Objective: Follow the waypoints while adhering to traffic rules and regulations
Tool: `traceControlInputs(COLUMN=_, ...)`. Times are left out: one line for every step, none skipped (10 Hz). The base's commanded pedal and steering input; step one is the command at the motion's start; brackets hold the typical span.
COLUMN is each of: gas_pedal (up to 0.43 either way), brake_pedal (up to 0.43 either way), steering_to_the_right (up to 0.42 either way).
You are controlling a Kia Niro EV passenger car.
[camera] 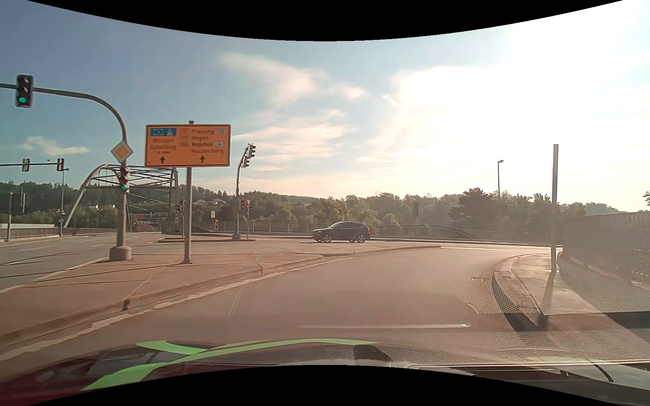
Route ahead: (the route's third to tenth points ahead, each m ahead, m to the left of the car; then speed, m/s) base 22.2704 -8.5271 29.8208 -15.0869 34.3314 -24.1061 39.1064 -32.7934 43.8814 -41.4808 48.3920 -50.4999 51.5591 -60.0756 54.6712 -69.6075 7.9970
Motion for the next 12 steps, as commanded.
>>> traceControlInputs(gas_pedal=0.150, brake_pedal=0.000, steering_to_the_right=0.135)
traceControlInputs(gas_pedal=0.150, brake_pedal=0.000, steering_to_the_right=0.137)
traceControlInputs(gas_pedal=0.150, brake_pedal=0.000, steering_to_the_right=0.141)
traceControlInputs(gas_pedal=0.150, brake_pedal=0.000, steering_to_the_right=0.150)
traceControlInputs(gas_pedal=0.150, brake_pedal=0.000, steering_to_the_right=0.158)
traceControlInputs(gas_pedal=0.138, brake_pedal=0.000, steering_to_the_right=0.166)
traceControlInputs(gas_pedal=0.138, brake_pedal=0.000, steering_to_the_right=0.166)
traceControlInputs(gas_pedal=0.138, brake_pedal=0.000, steering_to_the_right=0.166)
traceControlInputs(gas_pedal=0.138, brake_pedal=0.000, steering_to_the_right=0.166)
traceControlInputs(gas_pedal=0.138, brake_pedal=0.000, steering_to_the_right=0.166)
traceControlInputs(gas_pedal=0.150, brake_pedal=0.000, steering_to_the_right=0.166)
traceControlInputs(gas_pedal=0.150, brake_pedal=0.000, steering_to_the_right=0.165)
